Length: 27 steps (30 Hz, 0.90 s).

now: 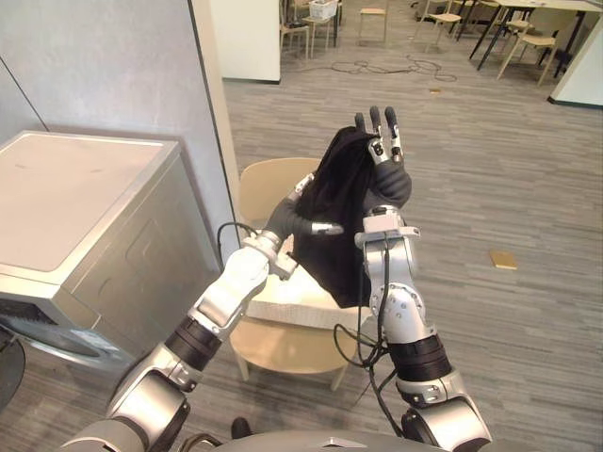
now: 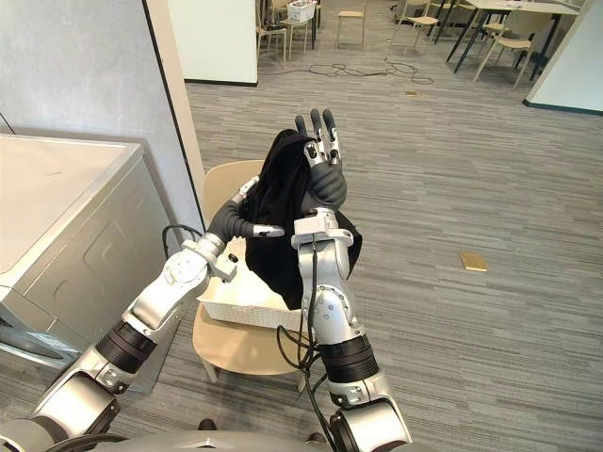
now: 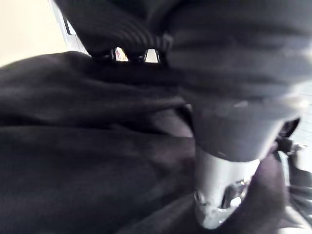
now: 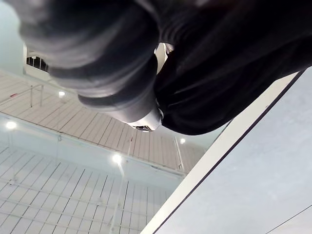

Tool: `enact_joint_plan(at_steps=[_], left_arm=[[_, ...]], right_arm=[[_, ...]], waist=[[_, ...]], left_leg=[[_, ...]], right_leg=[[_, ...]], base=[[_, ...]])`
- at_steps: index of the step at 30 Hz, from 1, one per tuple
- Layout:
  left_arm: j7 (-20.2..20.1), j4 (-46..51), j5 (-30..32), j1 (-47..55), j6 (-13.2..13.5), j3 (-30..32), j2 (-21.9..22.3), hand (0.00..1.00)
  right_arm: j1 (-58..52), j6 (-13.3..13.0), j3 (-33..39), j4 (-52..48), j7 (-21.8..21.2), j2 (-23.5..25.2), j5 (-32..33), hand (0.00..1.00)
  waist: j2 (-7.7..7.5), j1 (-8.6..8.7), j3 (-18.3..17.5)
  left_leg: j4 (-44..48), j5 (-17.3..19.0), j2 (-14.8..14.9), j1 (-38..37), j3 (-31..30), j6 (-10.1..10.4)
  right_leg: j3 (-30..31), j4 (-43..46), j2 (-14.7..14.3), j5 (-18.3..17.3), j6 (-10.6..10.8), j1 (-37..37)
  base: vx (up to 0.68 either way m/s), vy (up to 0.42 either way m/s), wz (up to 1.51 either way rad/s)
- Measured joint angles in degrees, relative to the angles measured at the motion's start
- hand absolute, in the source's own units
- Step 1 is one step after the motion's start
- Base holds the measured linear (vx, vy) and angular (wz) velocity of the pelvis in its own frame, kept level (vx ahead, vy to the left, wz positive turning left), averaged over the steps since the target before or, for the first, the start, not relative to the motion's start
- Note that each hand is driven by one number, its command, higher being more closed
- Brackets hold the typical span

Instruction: Pick up the laundry basket with both hands and put the clothes into the washing machine.

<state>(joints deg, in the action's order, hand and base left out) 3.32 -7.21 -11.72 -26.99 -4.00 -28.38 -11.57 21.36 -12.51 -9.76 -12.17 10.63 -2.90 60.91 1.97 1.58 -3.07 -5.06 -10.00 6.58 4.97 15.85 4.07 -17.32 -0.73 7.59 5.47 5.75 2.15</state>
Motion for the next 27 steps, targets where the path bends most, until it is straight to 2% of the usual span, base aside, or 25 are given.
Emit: enact_joint_plan(at_steps=[5, 6, 10, 16, 22, 27], left_arm=[[0.1, -3.8, 5.5, -0.5, -1.2, -0.8, 0.4, 0.0], [0.1, -4.1, 5.9, -0.5, -1.3, -0.9, 0.4, 1.0], [0.5, -6.6, 7.6, -0.6, -2.2, -0.9, 1.9, 1.0], [3.7, -7.6, 7.3, -1.7, -2.2, -1.0, 5.5, 1.0], [6.3, -7.5, 2.9, -1.7, -2.1, -1.0, 7.5, 1.0], [6.8, -6.8, 0.5, -1.7, -1.9, -0.7, 7.6, 1.0]], right_arm=[[-0.3, 0.0, 0.0, -0.6, 0.0, 0.1, 0.1, 1.0], [-0.3, 0.0, 0.0, -0.6, 0.0, 0.1, 0.1, 1.0], [-0.3, 0.0, -0.1, -0.6, 0.1, 0.1, 0.2, 1.0], [-0.3, -0.2, -0.1, -0.6, 0.3, 0.1, 0.2, 1.0], [-0.3, -0.3, -0.3, -0.6, 0.7, 0.1, 0.1, 1.0], [-0.5, -0.9, -0.3, -0.5, 0.8, 0.2, 0.1, 1.0]], waist=[[-0.02, 0.15, 0.0], [-0.02, 0.14, 0.0], [-0.04, 0.32, 0.0], [-0.09, 0.44, 0.0], [-0.16, 0.57, -0.1], [-0.31, 0.48, -0.2]], left_leg=[[0.0, 0.3, -0.1, 0.0, 0.1, -0.3], [0.0, 0.3, -0.1, 0.0, 0.2, -0.3], [0.0, 0.2, -0.1, 0.0, 0.6, -0.5], [0.0, 0.1, -0.2, 0.0, 0.8, -0.7], [0.0, 0.1, -0.1, -0.1, 0.8, -0.7], [0.0, 0.1, -0.1, -0.2, 1.2, -0.7]], right_leg=[[0.3, -0.2, 0.1, 0.0, 0.0, 0.0], [0.3, -0.2, 0.1, 0.0, 0.0, 0.1], [0.8, -0.3, 0.1, 0.1, 0.1, 0.1], [0.8, -0.5, 0.0, 0.3, 0.3, 0.1], [0.9, -0.4, 0.0, 0.6, 0.2, 0.1], [1.1, -0.4, 0.0, 0.5, -0.1, 0.1]], base=[[0.0, 0.0, 0.0], [0.02, -0.004, -0.04], [0.03, -0.004, -0.04], [0.04, -0.005, -0.02], [0.01, 0.0, 0.0], [0.0, 0.001, -0.01]])
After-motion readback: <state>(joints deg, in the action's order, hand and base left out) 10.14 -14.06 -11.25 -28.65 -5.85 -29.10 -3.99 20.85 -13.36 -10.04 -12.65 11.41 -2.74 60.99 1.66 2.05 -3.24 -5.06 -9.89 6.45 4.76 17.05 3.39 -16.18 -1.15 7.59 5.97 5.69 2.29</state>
